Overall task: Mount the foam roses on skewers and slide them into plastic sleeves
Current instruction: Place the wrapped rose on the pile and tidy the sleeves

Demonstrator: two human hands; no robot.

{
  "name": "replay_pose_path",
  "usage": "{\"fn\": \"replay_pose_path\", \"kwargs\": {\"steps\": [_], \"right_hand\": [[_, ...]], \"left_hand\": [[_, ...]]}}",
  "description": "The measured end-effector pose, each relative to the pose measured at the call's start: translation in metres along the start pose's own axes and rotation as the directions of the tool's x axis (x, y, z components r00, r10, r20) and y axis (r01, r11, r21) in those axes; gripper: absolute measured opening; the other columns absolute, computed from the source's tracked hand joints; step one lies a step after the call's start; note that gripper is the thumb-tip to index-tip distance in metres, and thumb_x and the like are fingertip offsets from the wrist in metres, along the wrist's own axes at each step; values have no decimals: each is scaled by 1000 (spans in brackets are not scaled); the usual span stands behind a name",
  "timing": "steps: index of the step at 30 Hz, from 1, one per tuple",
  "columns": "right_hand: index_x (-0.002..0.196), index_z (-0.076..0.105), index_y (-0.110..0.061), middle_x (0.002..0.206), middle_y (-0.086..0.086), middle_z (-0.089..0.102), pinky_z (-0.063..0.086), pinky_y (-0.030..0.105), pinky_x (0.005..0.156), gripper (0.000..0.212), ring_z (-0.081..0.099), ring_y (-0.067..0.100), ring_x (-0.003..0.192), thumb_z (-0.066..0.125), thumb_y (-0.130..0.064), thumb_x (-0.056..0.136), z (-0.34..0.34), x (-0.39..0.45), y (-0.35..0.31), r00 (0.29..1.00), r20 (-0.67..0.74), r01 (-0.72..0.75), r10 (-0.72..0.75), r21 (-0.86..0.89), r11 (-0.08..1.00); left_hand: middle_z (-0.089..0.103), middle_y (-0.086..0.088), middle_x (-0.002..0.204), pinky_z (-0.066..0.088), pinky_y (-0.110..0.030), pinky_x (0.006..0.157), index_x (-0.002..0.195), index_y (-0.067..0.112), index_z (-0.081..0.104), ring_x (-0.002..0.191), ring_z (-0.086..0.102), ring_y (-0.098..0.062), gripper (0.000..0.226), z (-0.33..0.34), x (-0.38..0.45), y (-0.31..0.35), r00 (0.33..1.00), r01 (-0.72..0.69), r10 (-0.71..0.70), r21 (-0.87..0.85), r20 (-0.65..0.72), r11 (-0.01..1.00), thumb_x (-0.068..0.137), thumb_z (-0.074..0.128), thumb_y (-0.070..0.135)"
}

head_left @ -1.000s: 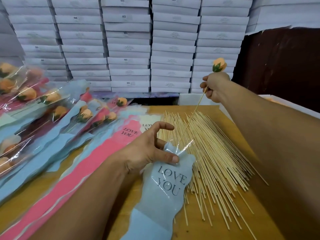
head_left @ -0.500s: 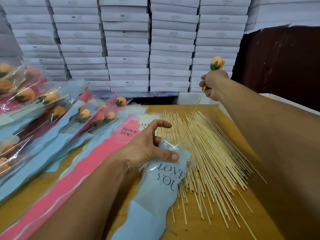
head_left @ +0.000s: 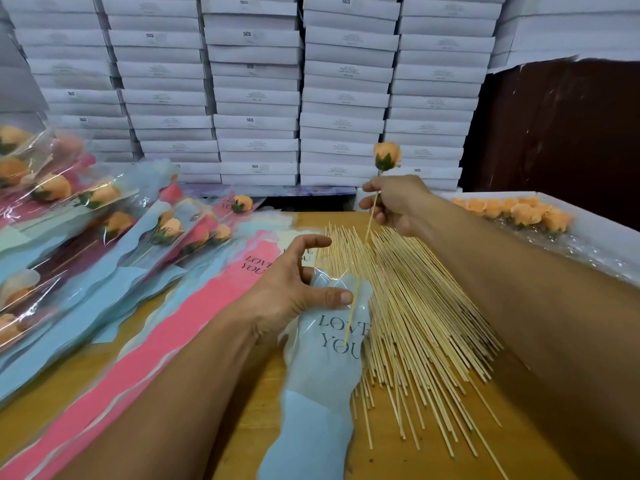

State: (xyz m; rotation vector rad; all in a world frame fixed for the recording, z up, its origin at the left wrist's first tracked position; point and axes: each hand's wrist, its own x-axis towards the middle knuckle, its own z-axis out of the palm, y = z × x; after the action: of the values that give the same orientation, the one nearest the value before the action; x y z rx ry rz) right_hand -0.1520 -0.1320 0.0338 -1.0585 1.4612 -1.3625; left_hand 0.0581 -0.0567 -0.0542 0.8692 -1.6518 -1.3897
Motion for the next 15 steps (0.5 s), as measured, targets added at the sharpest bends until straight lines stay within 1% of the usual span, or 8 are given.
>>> {"fn": "replay_pose_path", "kwargs": {"steps": [3,4,7,8,10,12,13,15], "right_hand": [[103,65,-4,52,4,67,42,19,36,18,49,8,37,55,-19,103,6,-14,9,996,94,9,-10,8,1000],[103,66,-4,53,4,67,43,20,37,18,50,9,38,57,-19,102,8,-18,11,992,122,10,-11,14,1000],[104,68,-5,56,4,69,44,21,37,19,53,10,40,61,-22,100,13,-30,20,981,193,14,-11,-12,1000],[104,68,-5,57,4,69,44,21,38,19,54,10,40,62,-22,100,15,-33,23,977,212,18,-11,-31,999],[103,70,-5,59,4,70,43,21,38,20,54,10,40,63,-23,99,17,-37,28,971,239,31,-15,-64,997],[102,70,-4,58,4,69,42,20,37,19,54,10,40,64,-22,98,16,-38,31,968,251,36,-17,-69,997],[102,70,-4,57,4,69,42,20,37,19,54,10,40,63,-22,99,15,-36,31,969,247,36,-17,-70,997],[103,70,-4,56,3,69,43,20,37,19,53,10,39,62,-22,99,11,-29,27,977,211,34,-17,-77,996]], "left_hand": [[46,4,63,54,-30,64,114,50,59,63,50,-14,88,0,2,0,999,-24,24,-10,-34,1000,38,102,41],[47,2,65,55,-33,65,113,50,60,63,52,-15,86,1,2,-1,998,-32,31,-11,-54,999,39,102,39],[54,-13,82,57,-58,85,116,48,61,75,59,-30,83,4,1,-1,995,-49,45,-45,-85,998,47,101,24],[55,-14,84,58,-58,84,117,46,61,77,60,-31,82,4,1,-1,996,-54,50,-54,-80,997,50,100,20],[58,-5,74,61,-39,70,118,43,64,69,63,-20,76,4,1,-2,994,-75,71,-49,-81,996,57,97,12],[57,10,61,56,-26,60,114,36,68,58,62,-11,65,4,-1,1,995,-80,76,-56,-70,995,62,92,6],[59,9,61,56,-26,59,111,33,70,58,63,-12,60,5,-2,2,996,-72,68,-59,-63,996,62,92,5],[63,-7,72,59,-38,66,104,28,71,66,67,-23,53,7,-4,5,998,-38,36,-58,-46,998,60,94,10]]}}
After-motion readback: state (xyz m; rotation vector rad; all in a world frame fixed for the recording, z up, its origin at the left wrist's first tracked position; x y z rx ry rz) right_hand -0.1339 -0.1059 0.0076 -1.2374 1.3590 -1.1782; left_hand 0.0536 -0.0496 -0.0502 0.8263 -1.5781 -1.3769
